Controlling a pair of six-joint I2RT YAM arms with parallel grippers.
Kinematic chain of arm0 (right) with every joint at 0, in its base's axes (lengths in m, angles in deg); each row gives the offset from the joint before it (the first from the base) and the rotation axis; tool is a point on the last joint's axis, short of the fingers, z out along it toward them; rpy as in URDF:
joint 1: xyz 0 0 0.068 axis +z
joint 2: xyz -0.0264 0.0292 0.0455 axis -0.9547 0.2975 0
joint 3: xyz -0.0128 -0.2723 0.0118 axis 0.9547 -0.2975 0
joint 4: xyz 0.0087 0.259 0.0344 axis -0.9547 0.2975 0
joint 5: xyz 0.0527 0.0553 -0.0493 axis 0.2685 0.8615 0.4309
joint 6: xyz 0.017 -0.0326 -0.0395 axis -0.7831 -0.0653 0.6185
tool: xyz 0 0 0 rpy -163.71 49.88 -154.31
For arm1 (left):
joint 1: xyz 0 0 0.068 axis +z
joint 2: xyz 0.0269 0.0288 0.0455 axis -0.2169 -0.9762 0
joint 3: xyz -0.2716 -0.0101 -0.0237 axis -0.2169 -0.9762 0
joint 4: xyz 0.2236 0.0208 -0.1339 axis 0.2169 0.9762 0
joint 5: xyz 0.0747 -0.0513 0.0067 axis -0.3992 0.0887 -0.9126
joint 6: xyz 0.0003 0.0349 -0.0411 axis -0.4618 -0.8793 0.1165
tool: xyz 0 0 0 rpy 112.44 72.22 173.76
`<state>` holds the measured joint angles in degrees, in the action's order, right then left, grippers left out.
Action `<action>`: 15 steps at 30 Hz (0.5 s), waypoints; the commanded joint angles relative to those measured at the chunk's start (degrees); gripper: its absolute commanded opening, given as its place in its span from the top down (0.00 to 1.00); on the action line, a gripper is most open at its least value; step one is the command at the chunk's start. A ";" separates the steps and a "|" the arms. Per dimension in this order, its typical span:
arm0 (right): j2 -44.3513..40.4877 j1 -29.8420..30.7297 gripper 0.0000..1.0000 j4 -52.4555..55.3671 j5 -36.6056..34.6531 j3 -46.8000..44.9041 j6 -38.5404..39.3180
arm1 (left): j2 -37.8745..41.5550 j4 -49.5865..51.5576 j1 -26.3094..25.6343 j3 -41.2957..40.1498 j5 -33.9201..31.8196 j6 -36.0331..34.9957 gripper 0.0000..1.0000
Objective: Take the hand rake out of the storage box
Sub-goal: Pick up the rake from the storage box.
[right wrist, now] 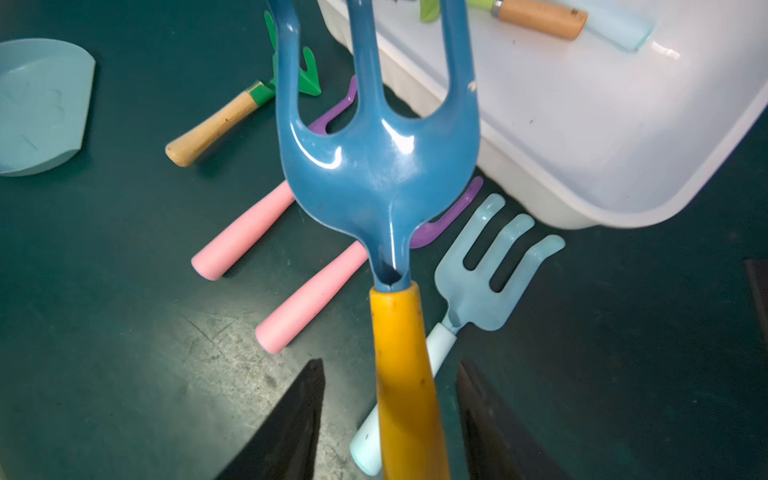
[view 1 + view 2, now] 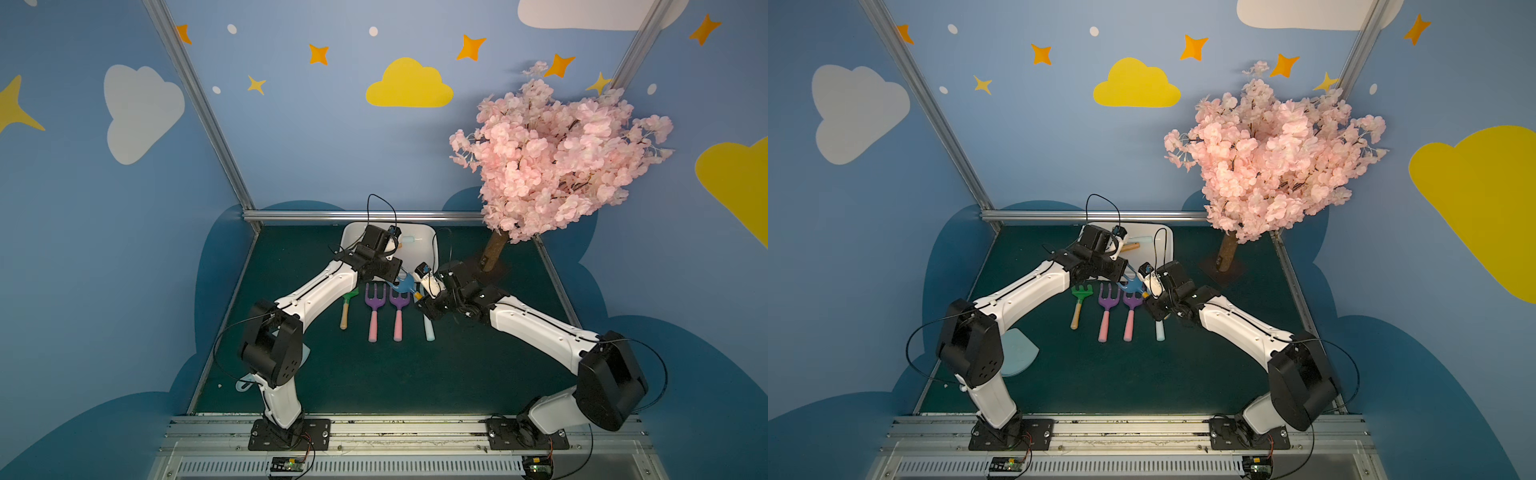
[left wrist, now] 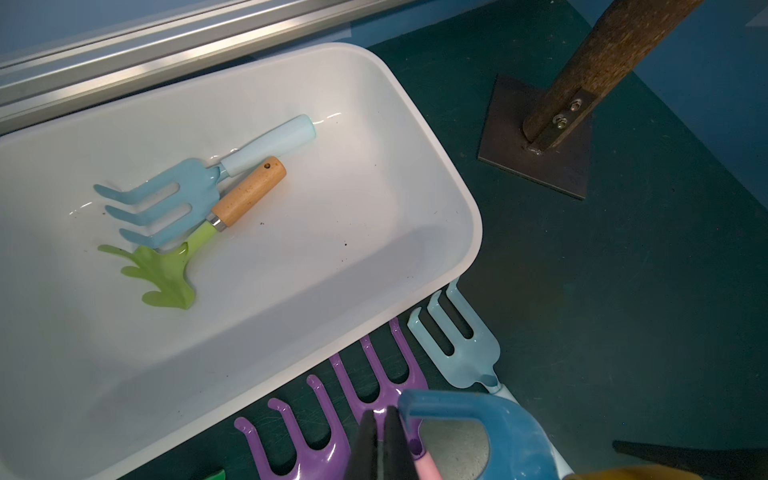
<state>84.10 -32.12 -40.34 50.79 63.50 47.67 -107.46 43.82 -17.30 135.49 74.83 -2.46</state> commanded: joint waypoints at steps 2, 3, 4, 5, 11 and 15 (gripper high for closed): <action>2.59 0.64 0.71 6.37 -0.97 3.93 -2.34 | 0.66 -1.51 -0.26 -0.06 1.00 0.46 0.97; 3.17 0.68 0.75 6.89 -0.85 4.27 -2.52 | 0.50 -1.53 -0.32 0.01 1.01 0.85 0.97; 3.59 0.88 0.79 7.09 -0.89 4.37 -2.71 | 0.30 -1.71 -0.32 -0.03 0.90 1.48 0.97; 3.98 1.03 0.83 6.94 -1.05 4.25 -3.05 | 0.14 -1.79 -0.28 0.06 1.11 1.80 0.97; 3.72 1.34 1.00 5.77 -1.68 2.99 -6.57 | -0.33 -2.31 -0.32 0.10 1.71 3.90 0.88; 1.79 1.27 1.00 3.78 -1.34 0.27 -9.61 | 1.18 -1.13 -0.32 -0.07 -1.10 4.08 0.66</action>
<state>87.58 -30.91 -36.06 49.67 65.54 41.66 -107.70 42.62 -17.60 135.47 74.91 0.36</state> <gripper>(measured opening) 0.242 0.305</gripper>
